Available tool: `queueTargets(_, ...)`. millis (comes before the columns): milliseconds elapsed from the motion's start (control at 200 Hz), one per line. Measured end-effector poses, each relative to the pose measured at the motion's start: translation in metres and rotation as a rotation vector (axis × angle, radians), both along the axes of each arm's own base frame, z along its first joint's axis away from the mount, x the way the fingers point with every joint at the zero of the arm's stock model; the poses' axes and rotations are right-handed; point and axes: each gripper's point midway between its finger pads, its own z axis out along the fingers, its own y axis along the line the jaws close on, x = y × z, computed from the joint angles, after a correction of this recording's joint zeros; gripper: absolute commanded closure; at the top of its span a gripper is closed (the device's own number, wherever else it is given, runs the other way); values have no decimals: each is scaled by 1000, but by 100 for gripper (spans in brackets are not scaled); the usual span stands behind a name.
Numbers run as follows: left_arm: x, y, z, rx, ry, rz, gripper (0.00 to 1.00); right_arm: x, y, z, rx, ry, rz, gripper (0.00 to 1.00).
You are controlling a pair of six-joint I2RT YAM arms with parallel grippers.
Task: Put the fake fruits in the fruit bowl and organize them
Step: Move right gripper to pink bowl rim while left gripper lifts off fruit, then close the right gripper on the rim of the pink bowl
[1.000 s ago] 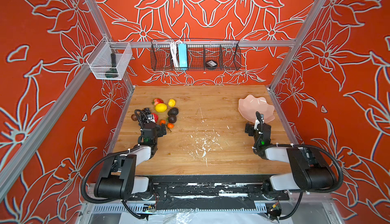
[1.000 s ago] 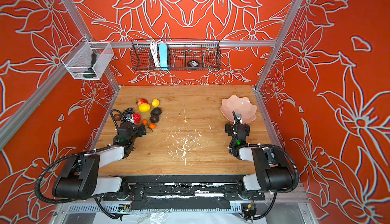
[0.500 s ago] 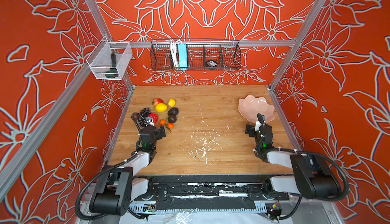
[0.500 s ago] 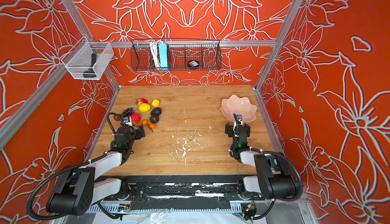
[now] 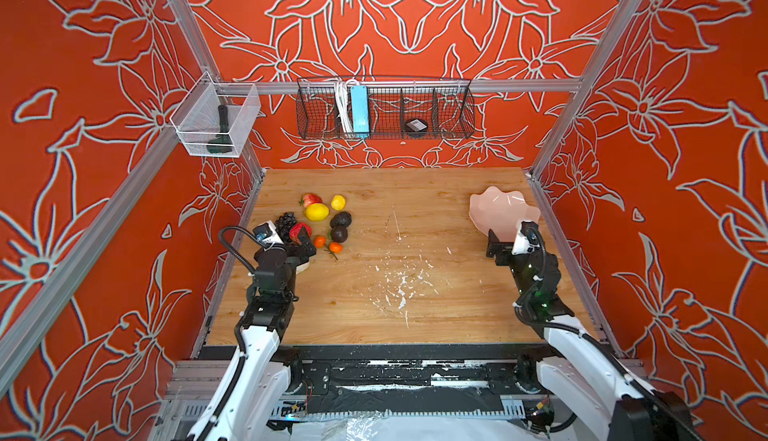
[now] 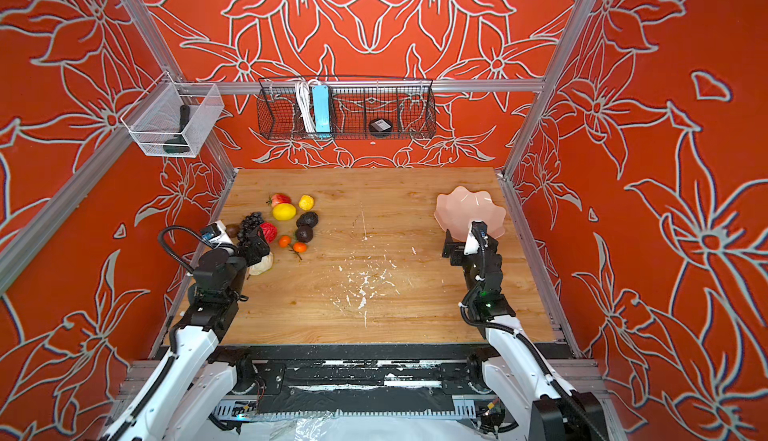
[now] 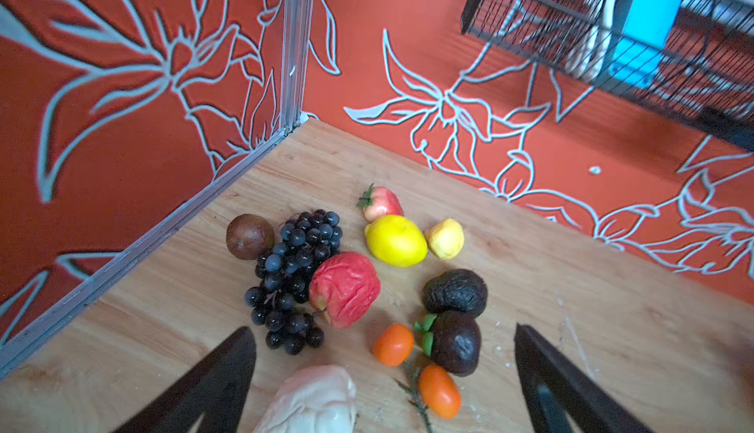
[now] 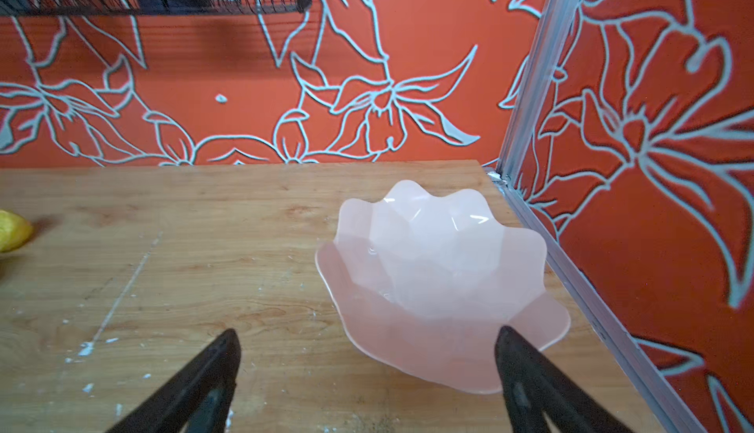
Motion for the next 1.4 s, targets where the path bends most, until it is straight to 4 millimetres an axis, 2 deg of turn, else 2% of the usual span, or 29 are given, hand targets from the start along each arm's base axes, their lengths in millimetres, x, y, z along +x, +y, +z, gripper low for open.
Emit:
queueTargets(110,-8,-9,3,-152,20,-19,1,-1,9,30,122,11,36,2)
queueTargets(175,-11,-23,1,-245,52,-76,1,-5,18,45,186,20,83,2)
queueTargets(235,-13,-38,-3,-319,89,-142,2,-10,28,51,232,40,134,2)
queueTargets(305,-19,-52,-15,-386,152,-199,1,-18,32,47,298,81,154,2)
queueTargets(430,-31,-71,-41,-485,255,-266,1,-30,33,30,396,143,138,3)
queueTargets(556,-40,-98,-72,-581,329,-393,1,-27,33,9,396,244,116,4)
queueTargets(646,-45,-111,-87,-596,406,-454,2,-11,32,6,365,341,80,6)
queueTargets(756,-47,-134,-87,-576,484,-550,1,28,32,4,326,431,46,8)
queueTargets(911,-66,-196,-82,-422,579,-773,1,70,38,-34,241,605,4,13)
queueTargets(961,-73,-210,-81,-361,598,-821,2,79,40,-47,210,653,-4,16)
queueTargets(1076,-77,-211,-92,-266,621,-815,1,94,47,-71,116,753,-7,18)
queueTargets(1276,-76,-194,-120,-149,663,-746,1,111,55,-86,-39,818,-22,25)
queueTargets(1402,-76,-188,-130,-104,663,-738,1,122,53,-94,-124,849,-50,38)
